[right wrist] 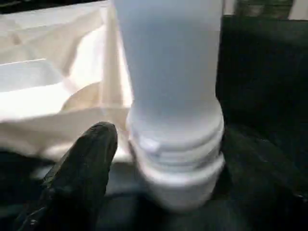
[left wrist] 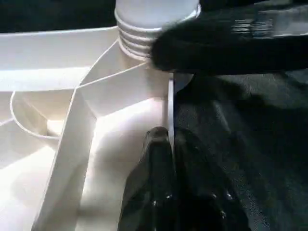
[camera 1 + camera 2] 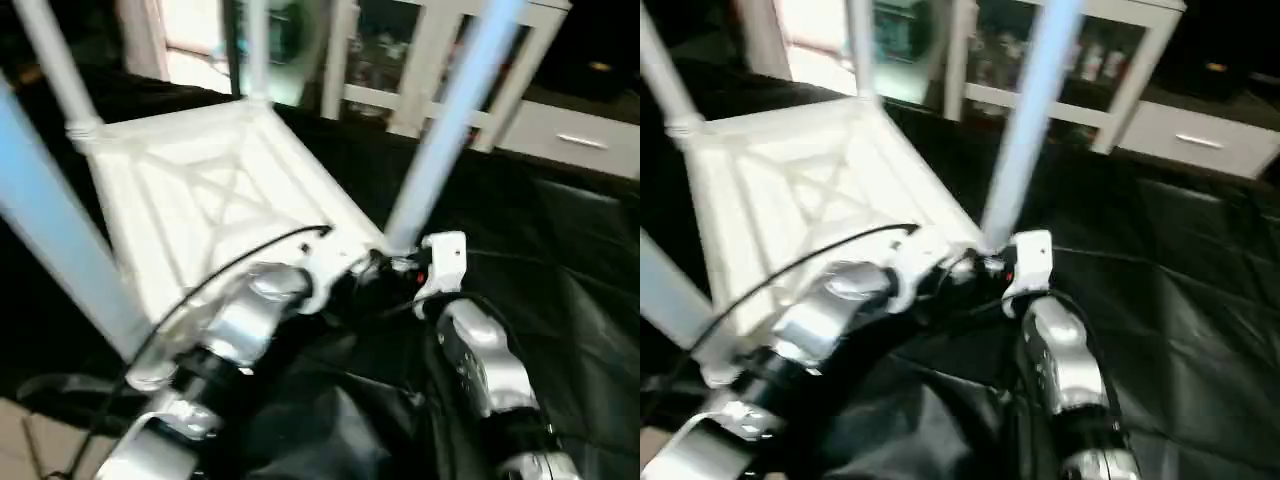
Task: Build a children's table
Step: Rotate leg to tighten
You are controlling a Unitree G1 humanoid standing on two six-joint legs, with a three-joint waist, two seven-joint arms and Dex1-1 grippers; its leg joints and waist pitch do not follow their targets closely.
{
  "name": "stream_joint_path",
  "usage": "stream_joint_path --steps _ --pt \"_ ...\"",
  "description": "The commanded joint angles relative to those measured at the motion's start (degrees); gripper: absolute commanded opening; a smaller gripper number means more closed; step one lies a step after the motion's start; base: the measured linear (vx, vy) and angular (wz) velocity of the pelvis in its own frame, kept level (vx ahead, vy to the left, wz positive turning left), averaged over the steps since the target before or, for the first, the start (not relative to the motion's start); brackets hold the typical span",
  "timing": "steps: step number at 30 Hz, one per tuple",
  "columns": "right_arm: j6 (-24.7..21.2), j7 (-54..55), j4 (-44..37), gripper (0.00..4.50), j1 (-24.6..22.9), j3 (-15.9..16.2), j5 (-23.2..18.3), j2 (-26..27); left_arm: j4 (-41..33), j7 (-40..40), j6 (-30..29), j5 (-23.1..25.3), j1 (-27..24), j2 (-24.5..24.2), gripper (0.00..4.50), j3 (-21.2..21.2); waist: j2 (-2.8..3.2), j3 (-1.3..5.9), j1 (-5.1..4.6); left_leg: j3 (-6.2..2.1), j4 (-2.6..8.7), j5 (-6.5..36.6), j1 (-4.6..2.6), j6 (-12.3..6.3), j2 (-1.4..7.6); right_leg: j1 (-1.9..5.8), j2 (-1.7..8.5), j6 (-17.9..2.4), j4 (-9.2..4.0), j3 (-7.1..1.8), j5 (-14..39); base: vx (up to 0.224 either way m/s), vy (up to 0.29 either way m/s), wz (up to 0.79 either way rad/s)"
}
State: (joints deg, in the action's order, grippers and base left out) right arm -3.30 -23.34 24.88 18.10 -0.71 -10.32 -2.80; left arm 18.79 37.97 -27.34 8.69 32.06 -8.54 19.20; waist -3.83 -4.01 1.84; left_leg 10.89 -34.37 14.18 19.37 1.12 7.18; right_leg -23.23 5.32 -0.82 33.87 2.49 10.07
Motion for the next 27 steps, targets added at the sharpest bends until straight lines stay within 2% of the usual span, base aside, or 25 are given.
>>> stream_joint_path --steps 1,2,4,8,9,10,11,12,13,14,15,17,19,22,26,27 --pt "0.0 -4.7 -1.8 3.95 -0.3 3.1 -1.1 -0.4 -1.9 3.3 3.5 -1.2 -3.2 -2.0 0.00 0.1 -0.08 2.07 0.45 -3.16 5.67 9.7 0.80 -4.88 6.10 2.11 5.01 -11.6 -4.60 -3.01 19.0 0.000 0.000 0.00" --pt "0.0 -4.7 -1.8 3.98 -0.3 3.1 -1.1 -0.4 -1.9 3.3 3.5 -1.2 -3.2 -2.0 0.00 0.1 -0.20 2.10 0.25 -3.18 5.68 10.2 0.88 -4.72 6.19 2.19 5.08 -11.6 -4.64 -3.02 19.7 0.000 0.000 0.00" --pt "-1.3 -7.6 -3.6 4.32 -0.6 1.8 -3.1 -2.7 -6.1 7.6 4.6 -2.7 -6.4 -5.3 0.00 0.6 0.16 2.16 0.25 -3.08 5.60 9.7 0.74 -4.31 6.26 2.10 5.03 -11.8 -4.53 -3.10 19.2 0.000 0.000 0.00" --pt "-3.1 -14.8 -5.6 4.47 -1.1 2.7 -4.5 -6.4 -11.3 13.3 5.7 -5.9 -10.0 -8.5 0.00 1.3 0.21 2.36 0.47 -2.43 5.15 5.7 0.46 -5.61 6.26 1.88 4.57 -14.1 -3.67 -3.01 12.6 0.000 0.000 0.00" --pt "-3.5 -20.0 -6.8 4.47 -1.5 3.9 -4.4 -9.3 -14.2 15.7 5.3 -7.4 -11.8 -10.3 0.00 1.9 0.28 2.70 0.61 -2.24 4.60 0.6 0.62 -7.82 6.15 2.15 4.31 -15.9 -2.59 -2.82 5.4 0.000 0.000 0.00" --pt "-3.4 -21.1 -6.7 4.47 -1.4 4.3 -3.9 -10.3 -14.8 16.0 5.2 -7.6 -12.2 -10.6 0.00 1.9 0.28 2.77 0.67 -2.18 4.37 -1.3 0.60 -8.72 6.12 2.16 4.25 -16.6 -2.23 -2.74 3.0 0.000 0.000 0.00" --pt "-3.2 -22.0 -6.5 4.47 -1.3 4.7 -3.4 -11.2 -15.2 16.2 5.1 -7.8 -12.5 -10.8 0.00 1.7 0.32 2.71 0.76 -1.91 4.07 -4.0 0.41 -10.46 5.98 1.93 4.08 -17.8 -1.94 -2.68 -0.2 0.000 0.000 0.00" --pt "-2.9 -22.7 -6.3 4.47 -1.2 5.1 -3.1 -12.0 -15.6 16.4 5.0 -7.9 -12.8 -10.9 0.00 1.6 0.35 2.69 0.86 -1.85 3.97 -4.9 0.35 -11.10 5.94 1.92 4.08 -18.2 -1.86 -2.67 -0.9 0.000 0.000 0.00" --pt "-2.5 -23.7 -6.0 4.47 -1.1 5.4 -2.7 -12.8 -16.1 16.7 5.0 -8.1 -13.1 -11.1 0.00 1.5 0.04 2.63 0.93 -1.81 3.90 -5.6 0.55 -12.00 5.94 2.05 4.21 -18.6 -1.83 -2.64 -0.6 0.000 0.000 0.00" --pt "-2.7 -25.1 -5.7 4.47 -0.9 5.8 -2.8 -13.6 -16.8 17.2 4.9 -8.5 -13.5 -11.3 0.00 1.4 0.06 2.53 0.95 -1.79 3.94 -4.4 0.60 -12.16 6.03 2.05 4.34 -18.6 -2.12 -2.63 1.8 0.000 0.000 0.00" --pt "-2.8 -28.3 -5.4 4.47 -0.6 6.8 -2.8 -15.1 -17.7 18.0 4.5 -9.1 -14.0 -11.5 0.00 1.1 -0.04 2.44 1.00 -1.83 4.05 -2.3 0.60 -11.72 6.16 2.09 4.46 -18.3 -2.42 -2.64 4.9 0.000 0.000 0.00" --pt "-2.8 -29.4 -5.3 4.47 -0.5 7.1 -2.9 -15.5 -17.9 18.1 4.5 -9.2 -14.1 -11.6 0.00 1.1 -0.02 2.34 1.03 -1.86 4.19 -0.5 0.58 -10.76 6.20 2.06 4.48 -17.7 -2.71 -2.74 7.6 0.000 0.000 0.00" --pt "-3.6 -33.3 -4.9 4.47 0.3 7.0 -4.9 -16.3 -18.2 18.8 4.5 -9.4 -14.2 -12.1 0.00 0.9 -0.21 2.25 1.02 -1.84 4.31 1.1 0.47 -9.94 6.22 1.96 4.45 -17.2 -2.99 -2.78 9.7 0.000 0.000 0.00" --pt "-4.1 -34.7 -4.8 4.47 0.6 6.8 -5.9 -16.5 -18.5 19.0 4.3 -9.6 -14.2 -12.5 0.00 0.8 -0.12 2.38 1.08 -1.92 4.25 0.2 0.43 -9.75 6.23 2.03 4.48 -17.2 -2.74 -2.82 8.4 0.000 0.000 0.00" --pt "-2.9 -35.3 -2.7 4.47 1.8 6.1 -6.6 -15.9 -18.8 19.2 4.0 -9.4 -14.3 -12.6 0.00 0.5 -0.18 2.66 1.19 -1.81 3.89 -3.1 0.28 -10.77 6.08 1.97 4.36 -18.2 -2.24 -2.68 5.2 0.000 0.000 0.00" --pt "-2.9 -35.6 -2.1 4.47 2.0 6.1 -6.6 -15.6 -18.9 19.4 3.8 -9.4 -14.3 -12.7 0.00 0.6 -0.21 2.73 1.19 -1.79 3.74 -4.3 0.30 -11.52 6.01 1.99 4.32 -18.6 -2.03 -2.64 4.0 0.000 0.000 0.00"
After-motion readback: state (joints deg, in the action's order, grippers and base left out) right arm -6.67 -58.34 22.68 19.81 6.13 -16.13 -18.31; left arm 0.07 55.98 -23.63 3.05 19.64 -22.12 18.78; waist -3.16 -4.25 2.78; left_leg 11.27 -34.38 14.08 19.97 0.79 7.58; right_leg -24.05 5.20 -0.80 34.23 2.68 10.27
